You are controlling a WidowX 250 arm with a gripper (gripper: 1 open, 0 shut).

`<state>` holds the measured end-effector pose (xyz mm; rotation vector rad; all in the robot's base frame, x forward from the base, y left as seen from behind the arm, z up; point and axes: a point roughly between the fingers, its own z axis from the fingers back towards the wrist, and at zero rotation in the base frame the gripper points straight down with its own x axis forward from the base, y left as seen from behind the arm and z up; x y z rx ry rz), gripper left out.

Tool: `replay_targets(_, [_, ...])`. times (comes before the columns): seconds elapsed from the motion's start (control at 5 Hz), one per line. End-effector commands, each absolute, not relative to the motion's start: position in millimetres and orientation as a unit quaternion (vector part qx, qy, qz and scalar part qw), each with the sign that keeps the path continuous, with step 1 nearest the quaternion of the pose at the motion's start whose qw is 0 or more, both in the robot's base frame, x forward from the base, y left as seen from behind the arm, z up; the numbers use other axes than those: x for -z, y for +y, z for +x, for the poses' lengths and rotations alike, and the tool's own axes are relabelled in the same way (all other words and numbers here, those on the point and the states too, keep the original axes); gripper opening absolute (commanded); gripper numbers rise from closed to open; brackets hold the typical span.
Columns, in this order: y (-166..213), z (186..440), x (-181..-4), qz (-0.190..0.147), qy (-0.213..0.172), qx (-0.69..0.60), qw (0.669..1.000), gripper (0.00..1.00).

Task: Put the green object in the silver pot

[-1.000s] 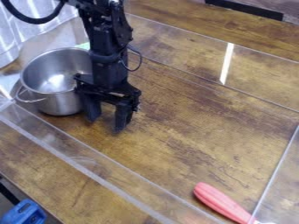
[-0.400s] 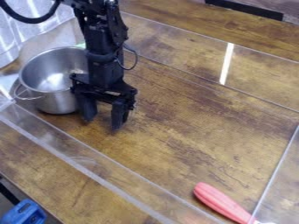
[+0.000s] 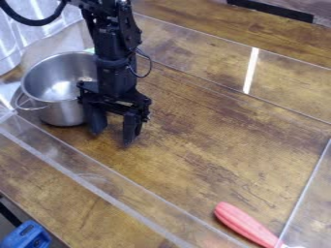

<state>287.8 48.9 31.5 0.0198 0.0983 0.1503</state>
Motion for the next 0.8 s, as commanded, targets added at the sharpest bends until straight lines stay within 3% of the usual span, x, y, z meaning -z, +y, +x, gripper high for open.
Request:
replay_targets(0.0, [62.3,290.6,-52.4,0.013,0.016,-0.095,0.995,0.00])
replay_targets(0.6, [67.9,288.9,-57.4,0.016,0.013,-0.103,0.994,0.00])
